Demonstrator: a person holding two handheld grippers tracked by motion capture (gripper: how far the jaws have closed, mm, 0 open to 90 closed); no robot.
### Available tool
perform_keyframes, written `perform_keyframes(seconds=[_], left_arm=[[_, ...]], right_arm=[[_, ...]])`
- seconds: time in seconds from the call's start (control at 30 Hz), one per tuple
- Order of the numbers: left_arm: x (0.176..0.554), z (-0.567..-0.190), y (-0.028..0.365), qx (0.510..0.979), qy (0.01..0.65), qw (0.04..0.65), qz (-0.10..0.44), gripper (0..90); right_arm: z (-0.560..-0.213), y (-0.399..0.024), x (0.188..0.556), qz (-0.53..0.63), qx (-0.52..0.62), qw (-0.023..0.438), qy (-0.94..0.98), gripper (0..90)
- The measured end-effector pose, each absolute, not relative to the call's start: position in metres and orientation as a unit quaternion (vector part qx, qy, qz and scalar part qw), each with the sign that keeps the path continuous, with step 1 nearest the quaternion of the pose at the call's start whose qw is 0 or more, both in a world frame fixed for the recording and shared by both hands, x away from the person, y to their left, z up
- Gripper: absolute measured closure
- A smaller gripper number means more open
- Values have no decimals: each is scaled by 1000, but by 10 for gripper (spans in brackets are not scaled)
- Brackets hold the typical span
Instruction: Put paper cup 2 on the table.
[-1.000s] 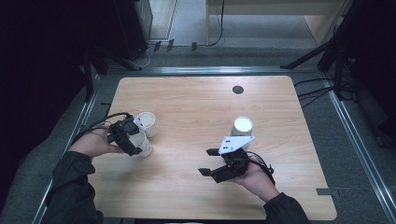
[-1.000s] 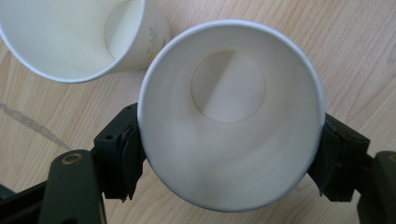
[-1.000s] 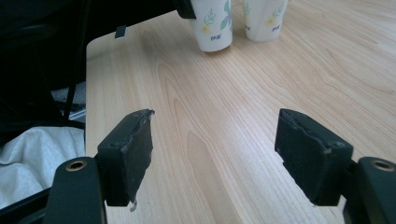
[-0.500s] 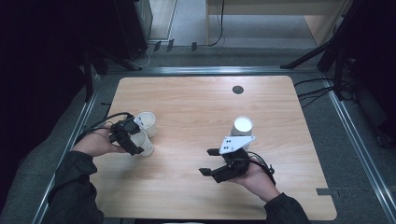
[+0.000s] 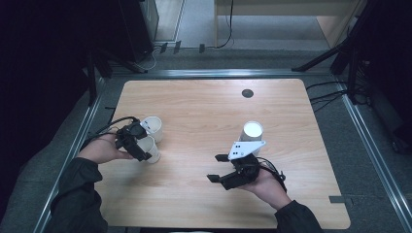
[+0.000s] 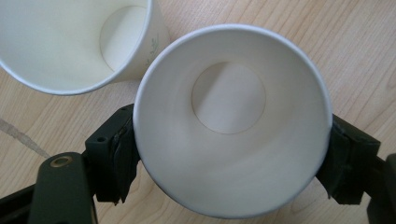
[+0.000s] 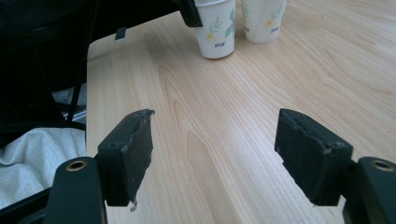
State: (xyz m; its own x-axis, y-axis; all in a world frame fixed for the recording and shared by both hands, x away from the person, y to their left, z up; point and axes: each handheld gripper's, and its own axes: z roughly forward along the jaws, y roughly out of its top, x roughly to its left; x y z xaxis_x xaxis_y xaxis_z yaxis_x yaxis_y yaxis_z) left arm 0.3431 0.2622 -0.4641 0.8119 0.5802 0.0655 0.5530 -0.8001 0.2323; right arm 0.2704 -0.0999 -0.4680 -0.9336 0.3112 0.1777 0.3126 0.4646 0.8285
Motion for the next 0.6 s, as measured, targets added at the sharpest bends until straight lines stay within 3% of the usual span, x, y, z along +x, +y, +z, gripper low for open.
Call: perform_keyframes(seconds=[0.6], left_arm=[[343, -464, 265, 944, 303, 122, 51, 140]], right_arm=[[-468, -100, 271, -484, -181, 1, -856, 280]])
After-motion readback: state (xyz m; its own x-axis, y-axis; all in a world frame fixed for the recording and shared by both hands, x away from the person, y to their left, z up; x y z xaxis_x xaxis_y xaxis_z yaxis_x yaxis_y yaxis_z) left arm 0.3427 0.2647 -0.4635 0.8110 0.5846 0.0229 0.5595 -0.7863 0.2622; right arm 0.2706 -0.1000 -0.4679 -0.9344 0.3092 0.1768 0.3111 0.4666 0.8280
